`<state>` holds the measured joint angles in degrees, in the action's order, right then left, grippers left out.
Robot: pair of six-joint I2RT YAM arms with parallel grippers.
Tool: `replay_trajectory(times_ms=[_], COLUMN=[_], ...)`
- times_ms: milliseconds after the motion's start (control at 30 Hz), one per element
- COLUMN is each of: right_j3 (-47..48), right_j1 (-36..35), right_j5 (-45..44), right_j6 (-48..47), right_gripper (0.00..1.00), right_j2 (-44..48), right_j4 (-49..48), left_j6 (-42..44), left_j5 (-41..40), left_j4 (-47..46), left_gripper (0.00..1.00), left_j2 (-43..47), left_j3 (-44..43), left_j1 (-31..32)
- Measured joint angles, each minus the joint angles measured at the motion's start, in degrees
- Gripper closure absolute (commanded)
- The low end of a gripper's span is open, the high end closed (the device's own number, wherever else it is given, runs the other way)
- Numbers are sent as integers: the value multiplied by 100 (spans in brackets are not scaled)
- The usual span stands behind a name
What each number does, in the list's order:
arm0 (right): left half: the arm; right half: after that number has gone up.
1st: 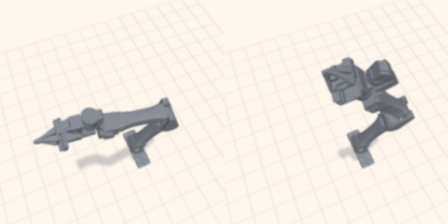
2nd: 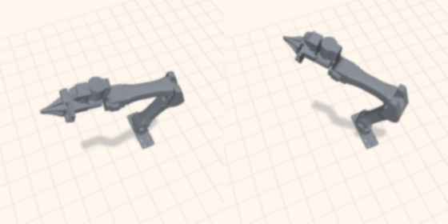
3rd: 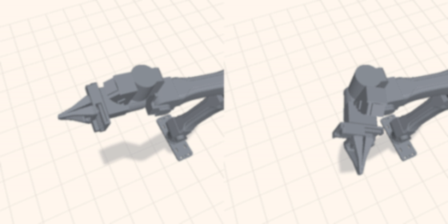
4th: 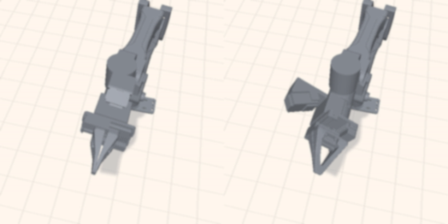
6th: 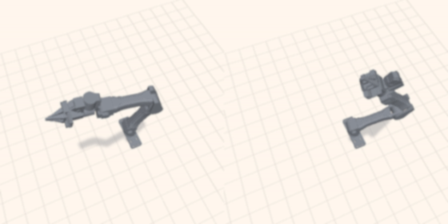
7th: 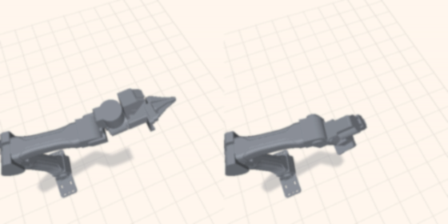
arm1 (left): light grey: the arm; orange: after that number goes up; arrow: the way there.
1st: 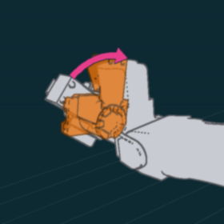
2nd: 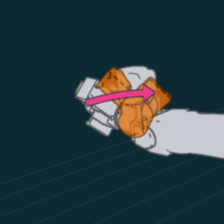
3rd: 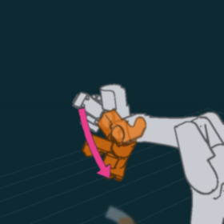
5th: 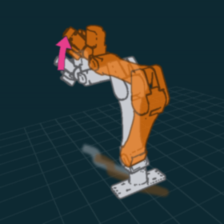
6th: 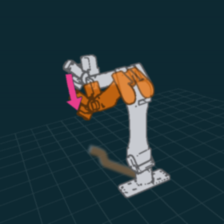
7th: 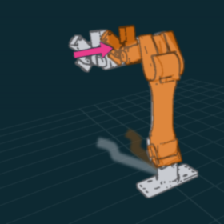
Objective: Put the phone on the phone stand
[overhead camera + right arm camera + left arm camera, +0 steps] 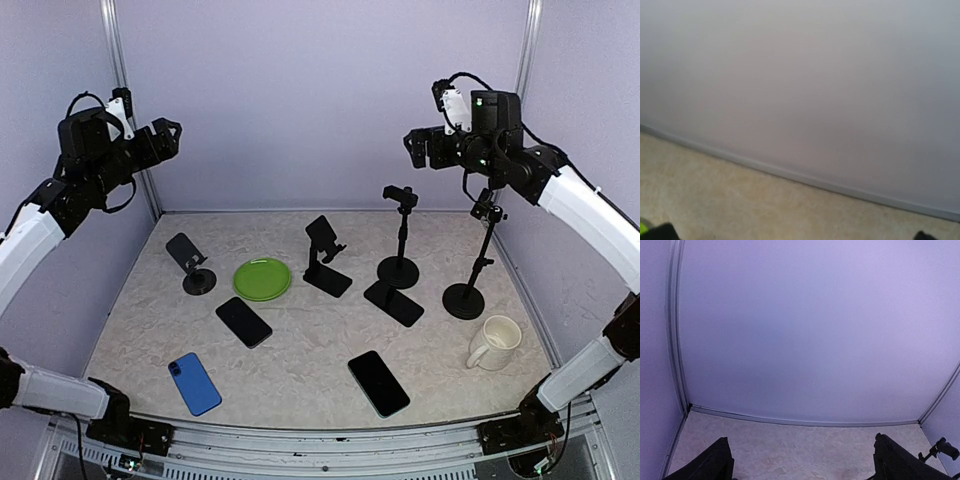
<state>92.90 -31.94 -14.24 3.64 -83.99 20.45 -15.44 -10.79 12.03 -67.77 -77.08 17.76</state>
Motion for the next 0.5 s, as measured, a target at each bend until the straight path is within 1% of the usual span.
replay_trajectory(times_ms=[67, 233, 367, 500], right_j3=[-247, -1078, -1134, -1252], right_j1=[-20, -39, -227, -748], right_j5=[116, 964, 1394, 1550], right_j6=[-37, -256, -376, -470], right_gripper=[0, 2, 6, 9], right_j2=[68, 413, 439, 442], right_j4=[-76, -229, -203, -146], left_j6=[-11, -136, -278, -498], left_j5=[-15, -20, -195, -461], left_j4=[94, 623, 1062, 1451], left_gripper=[2, 1, 1, 1], left_j2=[-28, -319, -474, -498], left_j3=[-4, -142, -144, -146], left_j1=[299, 890, 1368, 1875])
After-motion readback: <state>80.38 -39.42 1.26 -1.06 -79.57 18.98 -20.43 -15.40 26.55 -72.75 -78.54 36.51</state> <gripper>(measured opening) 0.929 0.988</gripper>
